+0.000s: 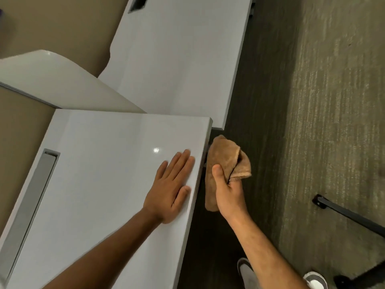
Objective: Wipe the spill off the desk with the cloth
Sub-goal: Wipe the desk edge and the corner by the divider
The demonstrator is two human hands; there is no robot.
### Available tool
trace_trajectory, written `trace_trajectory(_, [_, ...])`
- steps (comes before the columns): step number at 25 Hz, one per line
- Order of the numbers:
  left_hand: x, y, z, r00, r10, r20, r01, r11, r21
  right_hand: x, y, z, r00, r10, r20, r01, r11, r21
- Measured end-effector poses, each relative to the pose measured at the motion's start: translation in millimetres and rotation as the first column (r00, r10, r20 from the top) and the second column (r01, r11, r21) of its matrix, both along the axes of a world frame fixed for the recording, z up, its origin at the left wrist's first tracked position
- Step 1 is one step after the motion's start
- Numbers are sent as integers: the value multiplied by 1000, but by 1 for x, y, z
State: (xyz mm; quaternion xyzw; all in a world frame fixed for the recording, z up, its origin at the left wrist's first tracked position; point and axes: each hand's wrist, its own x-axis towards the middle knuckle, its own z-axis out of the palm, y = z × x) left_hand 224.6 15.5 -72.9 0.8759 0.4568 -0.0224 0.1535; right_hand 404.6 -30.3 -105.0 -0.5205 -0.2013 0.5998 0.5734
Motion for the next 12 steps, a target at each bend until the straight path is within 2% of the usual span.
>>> trace_trajectory(4, [1,-2,0,1000,2,5,-2,1000,-20,-14,35,15,990,52,133,-57,998,36])
trace_trajectory(12, [2,-1,2,1000,-10,-9,10,1000,-29,-4,66,15,983,-19,183,11,999,44])
